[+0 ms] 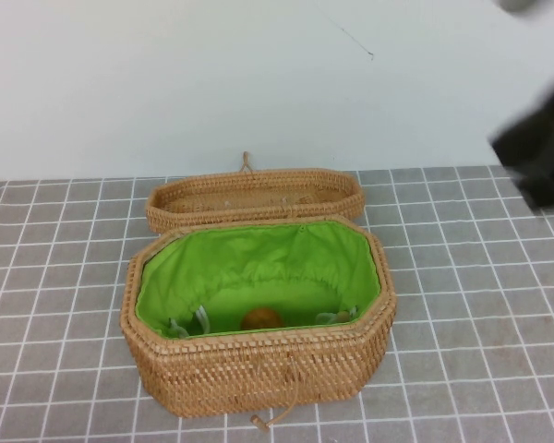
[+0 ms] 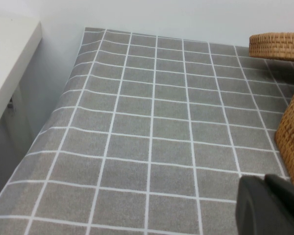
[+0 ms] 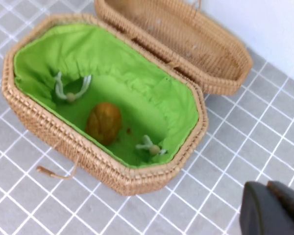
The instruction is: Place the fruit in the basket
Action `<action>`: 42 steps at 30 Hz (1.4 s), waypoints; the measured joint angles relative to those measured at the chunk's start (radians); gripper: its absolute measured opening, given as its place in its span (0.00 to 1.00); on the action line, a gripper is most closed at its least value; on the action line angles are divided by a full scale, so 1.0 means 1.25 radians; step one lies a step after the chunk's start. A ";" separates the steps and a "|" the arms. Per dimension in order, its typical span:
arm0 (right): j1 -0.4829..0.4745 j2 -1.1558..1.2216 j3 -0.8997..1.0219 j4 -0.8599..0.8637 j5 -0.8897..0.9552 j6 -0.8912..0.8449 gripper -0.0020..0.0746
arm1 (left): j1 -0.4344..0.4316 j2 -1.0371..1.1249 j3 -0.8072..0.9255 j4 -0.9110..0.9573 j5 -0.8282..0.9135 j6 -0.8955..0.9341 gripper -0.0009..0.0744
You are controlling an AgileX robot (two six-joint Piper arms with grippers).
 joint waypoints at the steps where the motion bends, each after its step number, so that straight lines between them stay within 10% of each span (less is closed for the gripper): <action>1: 0.000 -0.038 0.061 0.000 -0.036 0.009 0.02 | 0.000 0.000 0.000 0.000 0.000 0.000 0.01; 10: 0.000 -0.294 0.461 -0.013 -0.256 0.080 0.02 | 0.000 0.000 0.000 0.000 0.000 0.000 0.01; 27: -0.013 -0.356 0.540 -0.003 -0.187 0.080 0.02 | 0.000 0.000 0.000 0.000 0.000 0.000 0.01; 42: -0.427 -0.687 0.603 0.017 -0.303 0.084 0.02 | 0.000 0.000 0.000 0.000 0.000 -0.002 0.01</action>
